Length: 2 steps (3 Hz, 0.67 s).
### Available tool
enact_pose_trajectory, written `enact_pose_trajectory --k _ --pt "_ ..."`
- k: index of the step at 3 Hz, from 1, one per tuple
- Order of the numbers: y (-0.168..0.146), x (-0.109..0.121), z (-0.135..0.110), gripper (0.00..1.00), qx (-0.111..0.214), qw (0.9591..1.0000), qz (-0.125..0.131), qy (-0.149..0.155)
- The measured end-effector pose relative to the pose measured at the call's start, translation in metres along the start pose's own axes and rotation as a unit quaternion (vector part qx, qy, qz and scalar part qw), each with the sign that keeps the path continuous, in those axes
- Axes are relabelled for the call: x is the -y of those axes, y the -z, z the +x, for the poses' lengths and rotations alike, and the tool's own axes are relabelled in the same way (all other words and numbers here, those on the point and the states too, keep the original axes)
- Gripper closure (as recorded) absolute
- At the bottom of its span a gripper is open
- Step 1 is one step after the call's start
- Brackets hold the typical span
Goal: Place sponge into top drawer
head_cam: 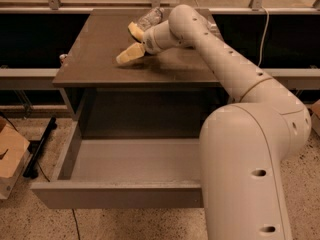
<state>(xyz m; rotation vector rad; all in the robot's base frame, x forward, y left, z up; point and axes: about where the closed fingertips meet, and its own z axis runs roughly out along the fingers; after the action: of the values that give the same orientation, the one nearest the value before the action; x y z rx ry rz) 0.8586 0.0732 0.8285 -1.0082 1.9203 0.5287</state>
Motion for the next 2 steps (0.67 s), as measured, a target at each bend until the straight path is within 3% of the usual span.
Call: enact_pose_trajectory --k 1,2 --pt "0.009 0.01 0.004 0.16 0.008 0.9996 0.018 -0.017" --pt "0.033 0.01 -0.009 0.47 0.036 0.9987 0.033 -0.016"
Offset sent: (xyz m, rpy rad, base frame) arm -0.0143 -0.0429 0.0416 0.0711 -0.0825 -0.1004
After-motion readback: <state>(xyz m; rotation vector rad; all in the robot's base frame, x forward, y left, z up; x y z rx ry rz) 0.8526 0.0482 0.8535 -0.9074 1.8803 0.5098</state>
